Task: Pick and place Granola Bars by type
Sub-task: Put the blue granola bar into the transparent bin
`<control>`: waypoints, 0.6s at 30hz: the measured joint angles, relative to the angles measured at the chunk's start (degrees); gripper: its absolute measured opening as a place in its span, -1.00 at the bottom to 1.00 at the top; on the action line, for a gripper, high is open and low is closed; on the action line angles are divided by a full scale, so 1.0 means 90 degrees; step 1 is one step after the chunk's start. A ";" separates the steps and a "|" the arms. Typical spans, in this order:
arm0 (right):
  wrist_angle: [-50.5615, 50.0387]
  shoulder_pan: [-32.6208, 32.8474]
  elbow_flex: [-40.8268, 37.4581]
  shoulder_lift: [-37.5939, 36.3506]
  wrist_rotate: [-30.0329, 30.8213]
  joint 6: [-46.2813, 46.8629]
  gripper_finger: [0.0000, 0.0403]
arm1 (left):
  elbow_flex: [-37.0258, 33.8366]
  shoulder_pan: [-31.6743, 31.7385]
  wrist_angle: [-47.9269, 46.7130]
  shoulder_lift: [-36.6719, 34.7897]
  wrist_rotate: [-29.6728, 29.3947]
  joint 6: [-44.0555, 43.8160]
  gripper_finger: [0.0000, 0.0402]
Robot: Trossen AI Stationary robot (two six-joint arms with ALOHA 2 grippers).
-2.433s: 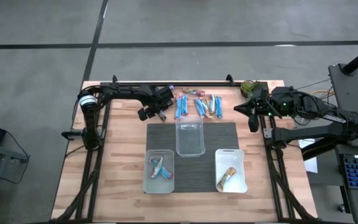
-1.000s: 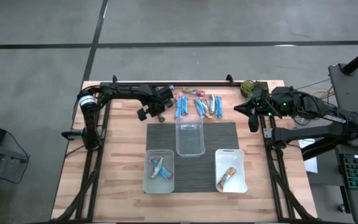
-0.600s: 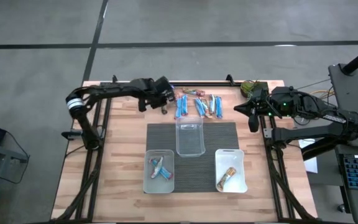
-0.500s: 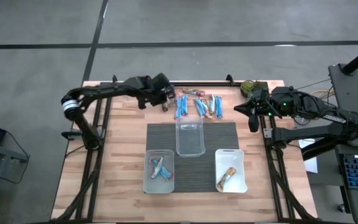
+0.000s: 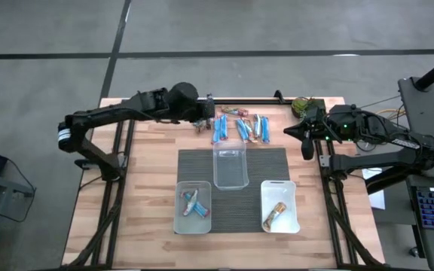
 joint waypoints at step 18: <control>0.0000 0.0000 0.0000 -0.0007 -0.0007 0.0074 -0.96 | 0.0236 -0.1611 0.1523 0.0048 0.0646 0.3185 -0.89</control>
